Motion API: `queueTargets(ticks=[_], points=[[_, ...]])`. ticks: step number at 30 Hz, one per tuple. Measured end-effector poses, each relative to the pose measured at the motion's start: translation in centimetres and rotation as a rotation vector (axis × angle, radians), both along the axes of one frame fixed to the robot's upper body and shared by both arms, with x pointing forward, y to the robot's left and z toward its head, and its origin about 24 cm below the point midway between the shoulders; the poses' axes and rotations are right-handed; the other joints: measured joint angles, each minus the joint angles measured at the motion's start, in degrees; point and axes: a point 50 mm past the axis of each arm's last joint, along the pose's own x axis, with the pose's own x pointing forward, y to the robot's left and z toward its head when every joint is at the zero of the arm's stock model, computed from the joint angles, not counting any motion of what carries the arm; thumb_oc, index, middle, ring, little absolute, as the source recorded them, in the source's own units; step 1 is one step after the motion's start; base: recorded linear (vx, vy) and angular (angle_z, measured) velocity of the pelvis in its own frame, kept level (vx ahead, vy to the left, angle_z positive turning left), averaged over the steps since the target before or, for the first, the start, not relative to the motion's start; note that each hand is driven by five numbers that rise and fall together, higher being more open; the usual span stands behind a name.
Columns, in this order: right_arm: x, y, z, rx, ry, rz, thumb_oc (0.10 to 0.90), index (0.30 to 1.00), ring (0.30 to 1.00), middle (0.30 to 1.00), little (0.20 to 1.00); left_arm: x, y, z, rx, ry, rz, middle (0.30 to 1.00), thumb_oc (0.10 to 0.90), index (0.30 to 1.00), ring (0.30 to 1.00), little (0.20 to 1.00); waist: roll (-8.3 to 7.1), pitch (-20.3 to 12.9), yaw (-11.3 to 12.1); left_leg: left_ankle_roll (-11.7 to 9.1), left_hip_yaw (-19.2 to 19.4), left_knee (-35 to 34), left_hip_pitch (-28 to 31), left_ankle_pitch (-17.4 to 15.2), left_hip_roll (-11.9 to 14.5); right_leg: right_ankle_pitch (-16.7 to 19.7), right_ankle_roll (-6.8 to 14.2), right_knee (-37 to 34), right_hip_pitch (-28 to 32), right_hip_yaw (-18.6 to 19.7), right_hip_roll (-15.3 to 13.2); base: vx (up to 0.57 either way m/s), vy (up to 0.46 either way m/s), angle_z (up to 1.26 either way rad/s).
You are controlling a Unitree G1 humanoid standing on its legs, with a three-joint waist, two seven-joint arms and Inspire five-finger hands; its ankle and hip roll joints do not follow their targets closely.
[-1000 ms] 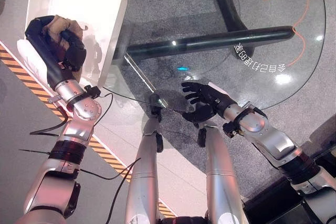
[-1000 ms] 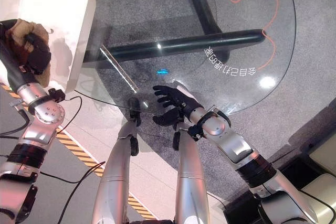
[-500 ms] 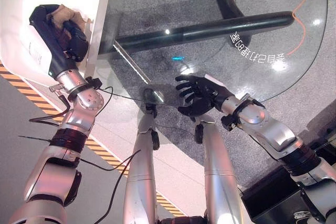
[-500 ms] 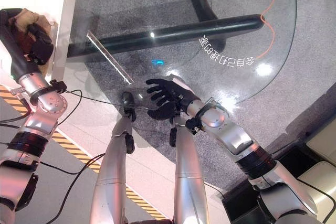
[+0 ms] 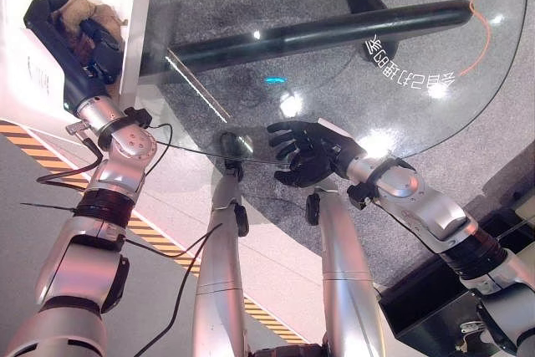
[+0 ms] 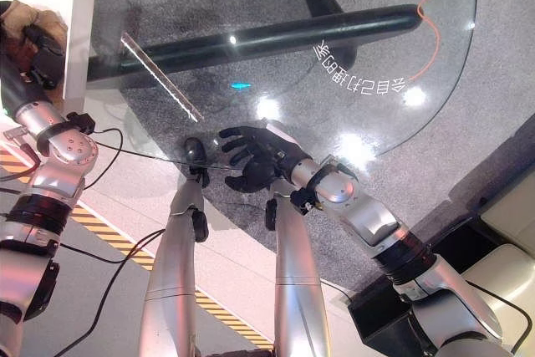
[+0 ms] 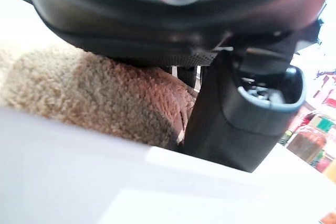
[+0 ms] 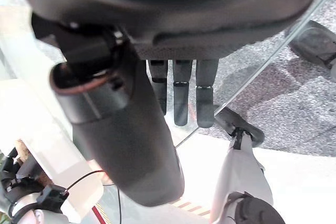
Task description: Wipe the table with a cloth and put it in the basket.
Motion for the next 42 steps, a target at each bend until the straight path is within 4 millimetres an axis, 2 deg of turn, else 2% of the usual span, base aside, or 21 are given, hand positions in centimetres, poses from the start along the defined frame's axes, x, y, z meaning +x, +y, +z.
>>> queueTargets(ticks=[1, 2, 4, 5, 6, 7, 9, 10, 11, 25, 30, 36, 40, 42], points=[[0.0, 0.1, 0.0, 0.001, -0.003, 0.006, 0.800, 0.900, 0.900, 0.900, 0.900, 0.2, 0.0, 0.3, -0.003, -0.004, 0.001, 0.493, 0.325, 0.493, 0.493, 0.425, -0.23, -0.02, -0.02, 0.00, 0.00, 0.03, -0.06, 0.03, -0.02, -0.02, 0.01, 0.07, -0.03, -0.05, -0.06, -0.04, -0.010, 0.02], [0.0, 0.2, 0.0, 0.001, -0.004, 0.010, 0.800, 0.900, 0.900, 0.900, 0.900, 0.2, 0.1, 0.5, -0.007, -0.007, 0.000, 0.566, 0.410, 0.566, 0.566, 0.510, -0.36, 0.00, -0.07, 0.02, -0.10, 0.09, -0.08, 0.01, -0.02, -0.08, 0.09, 0.08, 0.00, -0.12, -0.04, -0.01, -0.007, 0.03], [0.1, 0.2, 0.0, 0.002, 0.000, 0.010, 0.800, 0.900, 0.900, 0.900, 0.900, 0.2, 0.2, 0.7, -0.002, -0.007, 0.002, 0.825, 0.712, 0.825, 0.825, 0.812, -0.52, -0.05, -0.17, 0.00, -0.27, 0.11, -0.19, 0.14, 0.01, -0.02, 0.05, 0.16, -0.02, -0.38, -0.08, -0.04, -0.011, 0.03], [0.2, 0.3, 0.1, 0.002, 0.000, 0.015, 0.800, 0.900, 0.900, 0.900, 0.900, 0.2, 0.1, 0.8, 0.001, -0.010, 0.000, 0.829, 0.718, 0.829, 0.829, 0.818, -0.54, -0.05, -0.42, -0.01, -0.30, -0.11, -0.26, 0.40, 0.02, 0.09, -0.06, 0.04, -0.11, -0.56, -0.12, 0.02, -0.008, 0.03], [0.2, 0.4, 0.3, 0.005, -0.003, 0.018, 0.800, 0.900, 0.900, 0.900, 0.900, 0.2, 0.3, 1.0, 0.004, -0.012, 0.002, 0.813, 0.698, 0.813, 0.813, 0.798, -0.61, -0.03, -0.38, -0.31, -0.52, -0.08, -0.38, 0.18, 0.08, -0.13, 0.05, 0.09, -0.11, -0.84, -0.07, 0.03, -0.010, 0.05], [0.2, 0.5, 0.2, 0.009, 0.005, 0.020, 0.800, 0.900, 0.900, 0.900, 0.900, 0.2, 0.3, 1.0, 0.003, -0.006, -0.002, 0.768, 0.646, 0.768, 0.768, 0.746, -0.62, -0.04, -0.43, -0.10, -0.64, -0.18, -0.26, 0.38, 0.09, 0.11, -0.11, 0.13, -0.02, -0.96, -0.06, 0.04, -0.010, 0.03], [0.2, 0.4, 0.1, 0.008, 0.009, 0.019, 0.800, 0.900, 0.900, 0.900, 0.900, 0.3, 0.4, 1.2, -0.015, -0.008, -0.010, 0.756, 0.633, 0.756, 0.756, 0.733, -0.66, -0.06, -0.41, -0.24, -0.61, -0.26, -0.28, 0.53, 0.10, 0.19, -0.22, 0.11, -0.17, -0.95, -0.08, 0.00, 0.000, 0.00], [0.3, 0.5, 0.1, 0.012, 0.006, 0.020, 0.800, 0.900, 0.900, 0.900, 0.900, 0.3, 0.6, 1.4, -0.022, -0.013, -0.009, 0.808, 0.693, 0.808, 0.808, 0.793, -0.68, -0.06, -0.45, -0.54, -0.66, -0.22, -0.37, 0.31, 0.13, -0.07, -0.06, -0.08, -0.18, -1.00, -0.05, -0.05, -0.017, 0.00], [0.2, 0.5, 0.0, 0.013, 0.010, 0.022, 0.800, 0.900, 0.900, 0.900, 0.900, 0.3, 0.6, 1.5, -0.024, -0.012, -0.008, 0.900, 0.800, 0.900, 0.900, 0.900, -0.72, -0.08, -0.55, -0.62, -0.64, -0.58, -0.21, 0.47, 0.13, -0.11, 0.02, -0.15, -0.11, -0.98, -0.08, -0.04, -0.015, 0.00], [0.4, 0.6, -0.4, 0.019, 0.028, 0.015, 0.800, 0.900, 0.900, 0.900, 0.900, 0.5, 1.0, 1.4, -0.094, 0.006, -0.041, 0.900, 0.800, 0.900, 0.900, 0.900, -0.80, -0.10, -0.46, -0.42, -0.60, -1.05, 0.77, 1.17, 0.09, 0.23, -0.21, 0.01, 0.75, -1.08, -0.17, 0.00, -0.006, 0.00], [0.4, 0.5, -1.4, 0.025, 0.063, -0.003, 0.800, 0.900, 0.900, 0.900, 0.900, 0.4, 1.3, 0.9, -0.108, 0.031, -0.019, 0.900, 0.800, 0.900, 0.900, 0.900, -0.82, -0.17, -0.41, -0.91, -0.62, -1.54, 2.31, 0.94, 0.14, -0.25, -0.18, 0.06, 2.00, -1.14, -0.17, 0.00, -0.034, 0.01], [-0.1, 0.2, -2.3, 0.033, 0.084, -0.012, 0.800, 0.900, 0.900, 0.900, 0.900, 0.0, 1.8, 0.9, -0.100, 0.015, 0.065, 0.900, 0.800, 0.900, 0.900, 0.900, -0.77, -0.13, -0.09, -0.52, -0.56, -2.07, 3.28, 1.34, 0.07, 0.02, -0.52, -0.09, 2.78, -1.31, -0.34, 0.00, -0.031, 0.00], [-0.7, 0.2, -3.2, 0.015, 0.103, -0.020, 0.800, 0.900, 0.900, 0.900, 0.900, -0.6, 2.2, 0.1, -0.095, 0.021, 0.119, 0.900, 0.800, 0.900, 0.900, 0.900, -0.74, -0.08, 0.12, -0.52, -0.61, -2.16, 4.96, 1.34, -0.01, -0.02, -0.48, -0.48, 4.74, -1.38, -0.38, -0.01, -0.058, 0.01], [-1.0, -0.2, -4.4, -0.005, 0.139, -0.045, 0.800, 0.900, 0.900, 0.900, 0.900, -1.0, 2.6, -0.6, -0.108, 0.033, 0.145, 0.900, 0.800, 0.900, 0.900, 0.900, -0.74, -0.06, 1.02, -0.52, -0.64, -2.84, 7.57, 1.35, -0.02, -0.09, -0.44, -0.78, 7.18, -1.41, -0.38, -0.03, -0.047, 0.02]])
